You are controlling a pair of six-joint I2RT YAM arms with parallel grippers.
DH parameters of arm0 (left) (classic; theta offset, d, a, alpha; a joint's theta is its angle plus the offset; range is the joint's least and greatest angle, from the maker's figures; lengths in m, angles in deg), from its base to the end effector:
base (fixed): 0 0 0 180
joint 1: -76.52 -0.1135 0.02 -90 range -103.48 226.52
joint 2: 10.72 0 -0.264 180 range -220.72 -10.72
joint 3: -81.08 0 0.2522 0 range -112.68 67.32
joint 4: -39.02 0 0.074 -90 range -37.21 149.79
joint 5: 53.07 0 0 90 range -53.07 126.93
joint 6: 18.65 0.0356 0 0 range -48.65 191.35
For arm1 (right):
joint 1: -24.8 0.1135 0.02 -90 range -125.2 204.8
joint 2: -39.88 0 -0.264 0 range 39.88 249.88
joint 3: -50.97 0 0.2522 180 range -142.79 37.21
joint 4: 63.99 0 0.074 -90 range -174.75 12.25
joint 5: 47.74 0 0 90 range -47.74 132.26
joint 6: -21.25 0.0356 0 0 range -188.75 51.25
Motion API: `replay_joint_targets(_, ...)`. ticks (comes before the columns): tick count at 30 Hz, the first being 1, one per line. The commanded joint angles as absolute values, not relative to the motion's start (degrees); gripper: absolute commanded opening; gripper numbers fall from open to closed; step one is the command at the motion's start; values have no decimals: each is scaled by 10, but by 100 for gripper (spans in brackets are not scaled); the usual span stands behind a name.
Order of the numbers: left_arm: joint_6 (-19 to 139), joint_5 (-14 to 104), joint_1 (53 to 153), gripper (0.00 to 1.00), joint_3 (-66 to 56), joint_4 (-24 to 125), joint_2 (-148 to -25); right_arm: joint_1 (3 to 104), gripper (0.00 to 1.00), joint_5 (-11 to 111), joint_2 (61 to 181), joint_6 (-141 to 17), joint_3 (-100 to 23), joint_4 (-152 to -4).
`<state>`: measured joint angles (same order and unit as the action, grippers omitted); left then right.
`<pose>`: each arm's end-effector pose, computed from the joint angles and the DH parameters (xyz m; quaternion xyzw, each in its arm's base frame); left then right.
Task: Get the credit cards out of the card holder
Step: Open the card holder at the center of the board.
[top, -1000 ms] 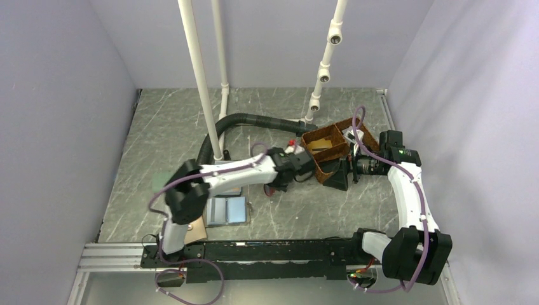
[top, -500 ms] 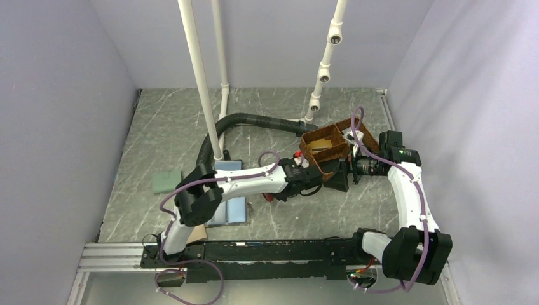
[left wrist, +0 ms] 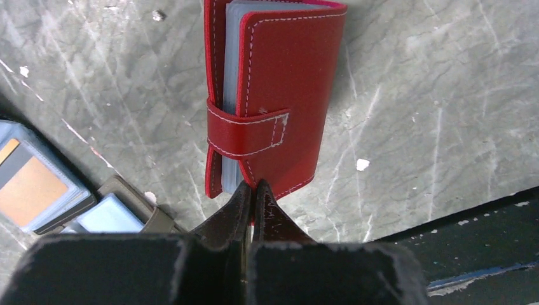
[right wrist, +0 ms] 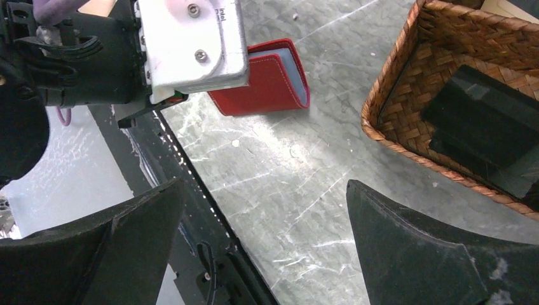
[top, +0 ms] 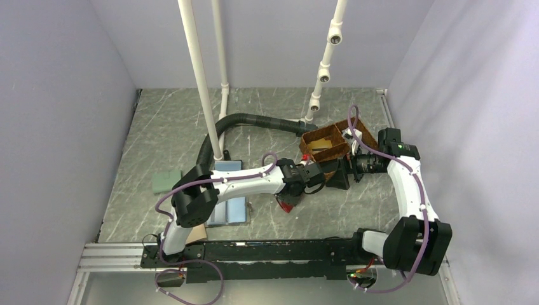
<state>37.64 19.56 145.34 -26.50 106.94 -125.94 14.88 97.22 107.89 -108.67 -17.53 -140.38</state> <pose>0.1578 -0.3779 0.2142 0.2777 0.9407 -0.0032 0.1946 0.1984 -0.0051 0.2689 -0.2826 0.8358 0.3694 0.2917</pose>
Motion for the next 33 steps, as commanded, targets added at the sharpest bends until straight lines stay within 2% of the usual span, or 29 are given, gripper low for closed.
replay_joint_targets(1, 374, 234, 1457, 0, -261, 1061, -1253, 150, 100, 955, 1083, -1082, -199, -1407)
replay_joint_targets(10, 338, 70, 1408, 0, -274, 1196, -1213, 150, 100, 957, 1081, -1083, -193, -1408)
replay_joint_targets(17, 327, -44, 1408, 0, -295, 1305, -1279, 150, 100, 961, 1087, -1081, -199, -1408)
replay_joint_targets(24, 331, -19, 1425, 0, -307, 1272, -1299, 150, 100, 951, 1088, -1093, -201, -1419)
replay_joint_targets(30, 363, 61, 1435, 0, -241, 1180, -1261, 150, 100, 955, 1091, -1091, -204, -1418)
replay_joint_targets(33, 369, 86, 1437, 13, -223, 1156, -1245, 150, 100, 953, 1093, -1095, -204, -1420)
